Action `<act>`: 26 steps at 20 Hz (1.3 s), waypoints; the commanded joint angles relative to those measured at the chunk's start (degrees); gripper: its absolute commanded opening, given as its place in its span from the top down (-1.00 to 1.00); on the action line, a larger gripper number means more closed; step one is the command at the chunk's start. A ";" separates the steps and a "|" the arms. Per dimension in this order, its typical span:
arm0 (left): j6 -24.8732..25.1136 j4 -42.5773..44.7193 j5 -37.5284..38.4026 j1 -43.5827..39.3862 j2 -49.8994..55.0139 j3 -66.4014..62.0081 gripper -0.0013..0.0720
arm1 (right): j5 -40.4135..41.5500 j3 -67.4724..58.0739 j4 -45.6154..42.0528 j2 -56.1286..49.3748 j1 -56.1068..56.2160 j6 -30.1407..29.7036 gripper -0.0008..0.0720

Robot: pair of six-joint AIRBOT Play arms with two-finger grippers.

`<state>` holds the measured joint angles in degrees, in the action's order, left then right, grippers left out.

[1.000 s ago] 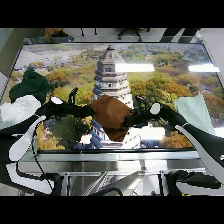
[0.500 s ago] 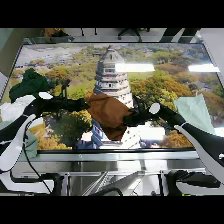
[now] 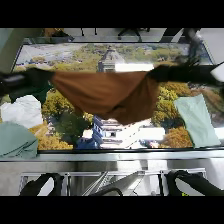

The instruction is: Fold the shirts.

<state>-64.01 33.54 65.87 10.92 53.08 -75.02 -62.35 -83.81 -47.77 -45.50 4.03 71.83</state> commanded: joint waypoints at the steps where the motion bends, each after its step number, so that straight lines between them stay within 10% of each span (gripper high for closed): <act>1: -1.31 0.13 -0.61 3.15 -11.69 -15.19 0.93 | -2.19 -15.28 0.61 5.51 -2.16 -4.70 0.94; 10: -3.54 9.75 5.25 12.48 -15.76 -21.16 0.93 | -2.56 -22.36 -3.23 4.26 -2.16 -9.31 0.94; 22: 2.05 15.45 -15.02 -7.28 25.57 17.86 0.91 | -11.85 -22.27 -0.24 -50.01 0.07 -5.40 0.93; 24: 2.03 16.00 -13.53 -5.77 33.70 14.03 -0.97 | -10.75 -22.29 0.44 -52.33 -0.09 -4.26 0.29; 26: 1.73 16.00 -9.18 -2.97 39.10 7.30 -0.93 | -10.64 -22.49 0.33 -51.12 -0.90 -4.13 0.03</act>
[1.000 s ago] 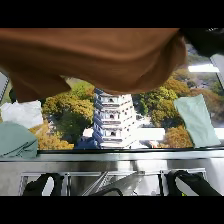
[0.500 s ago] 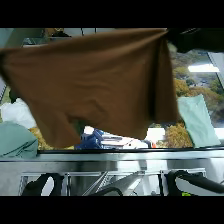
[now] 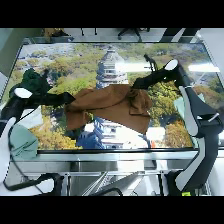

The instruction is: Fold the shirts.

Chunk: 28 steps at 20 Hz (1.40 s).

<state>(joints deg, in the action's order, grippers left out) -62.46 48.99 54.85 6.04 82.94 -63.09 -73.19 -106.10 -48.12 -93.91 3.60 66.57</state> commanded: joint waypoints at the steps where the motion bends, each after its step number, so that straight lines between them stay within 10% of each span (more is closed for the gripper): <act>1: -0.20 0.55 4.52 3.69 10.97 -8.70 -0.93 | -0.31 -0.20 0.48 -0.98 -1.40 1.18 0.03; 8: 1.07 0.98 17.40 13.81 12.39 -15.30 -0.93 | -11.52 7.06 -5.11 13.77 -8.92 5.46 0.03; 18: 8.07 -0.11 7.67 7.28 12.39 -2.32 -0.93 | 2.80 52.00 -8.85 35.87 -9.33 10.21 0.03; 20: 8.48 -0.09 6.01 5.86 12.39 -2.32 -0.55 | 5.18 56.00 -8.39 37.92 -9.33 10.32 0.03; 24: 8.61 0.57 6.95 5.35 12.41 -5.97 0.93 | 7.39 58.55 -6.71 37.29 -9.20 10.69 0.02; 26: 8.59 0.57 10.03 5.73 12.41 -8.52 0.92 | 7.91 59.71 -6.73 36.13 -9.20 12.07 -0.46; 28: 8.59 0.68 12.26 5.75 12.41 -9.70 0.93 | 10.12 61.83 -6.64 35.17 -9.18 12.85 -0.46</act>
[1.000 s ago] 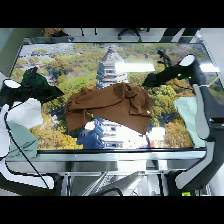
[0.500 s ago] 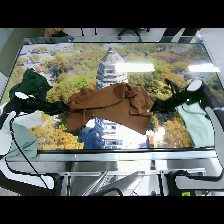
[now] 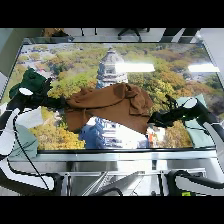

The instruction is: Fold the shirts.

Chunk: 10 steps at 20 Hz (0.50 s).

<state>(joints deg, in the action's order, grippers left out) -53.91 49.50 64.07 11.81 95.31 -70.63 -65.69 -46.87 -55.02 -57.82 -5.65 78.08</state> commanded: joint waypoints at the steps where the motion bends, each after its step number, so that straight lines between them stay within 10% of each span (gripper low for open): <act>1: 0.02 0.39 3.50 -0.04 0.04 -2.23 0.93 | 4.07 3.69 0.85 -1.46 0.11 1.27 -0.45; 8: -0.17 0.37 4.44 -0.04 0.04 -2.12 0.92 | 9.01 5.68 8.61 -7.04 4.33 -3.37 -0.25; 10: -0.26 0.33 4.90 -0.02 0.04 -2.14 0.92 | 9.11 5.66 11.02 -7.91 7.15 -6.10 0.44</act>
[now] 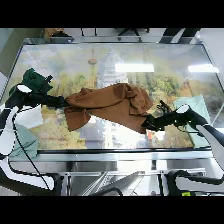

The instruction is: Fold the shirts.

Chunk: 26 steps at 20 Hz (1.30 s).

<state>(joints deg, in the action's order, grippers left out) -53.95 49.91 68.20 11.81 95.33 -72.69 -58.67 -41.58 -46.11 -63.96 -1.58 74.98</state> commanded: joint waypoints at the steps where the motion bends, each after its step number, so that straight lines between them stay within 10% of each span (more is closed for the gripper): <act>1: -0.79 -0.11 0.94 0.00 -0.02 -0.09 0.92 | 2.05 0.20 4.52 -1.53 3.87 -5.03 0.70; 5: -1.60 -3.26 2.38 0.48 -5.64 -0.20 0.93 | -0.24 -8.09 8.02 5.07 1.84 -7.63 0.94; 14: -3.30 -43.80 11.91 14.84 -33.77 -26.36 0.93 | -2.25 -63.76 9.27 20.11 -13.94 -11.26 0.94; 22: -8.52 -37.38 7.96 35.52 -46.42 -44.17 0.93 | -3.50 -75.19 6.47 20.96 -15.58 -12.22 0.94; 26: -9.33 -37.35 12.59 32.52 -42.84 -34.88 0.93 | -11.02 -70.23 9.03 13.70 -15.56 -12.22 0.94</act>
<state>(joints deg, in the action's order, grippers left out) -62.46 12.08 78.13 44.84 51.20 -111.79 -64.77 -114.21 -38.63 -46.19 -17.04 62.87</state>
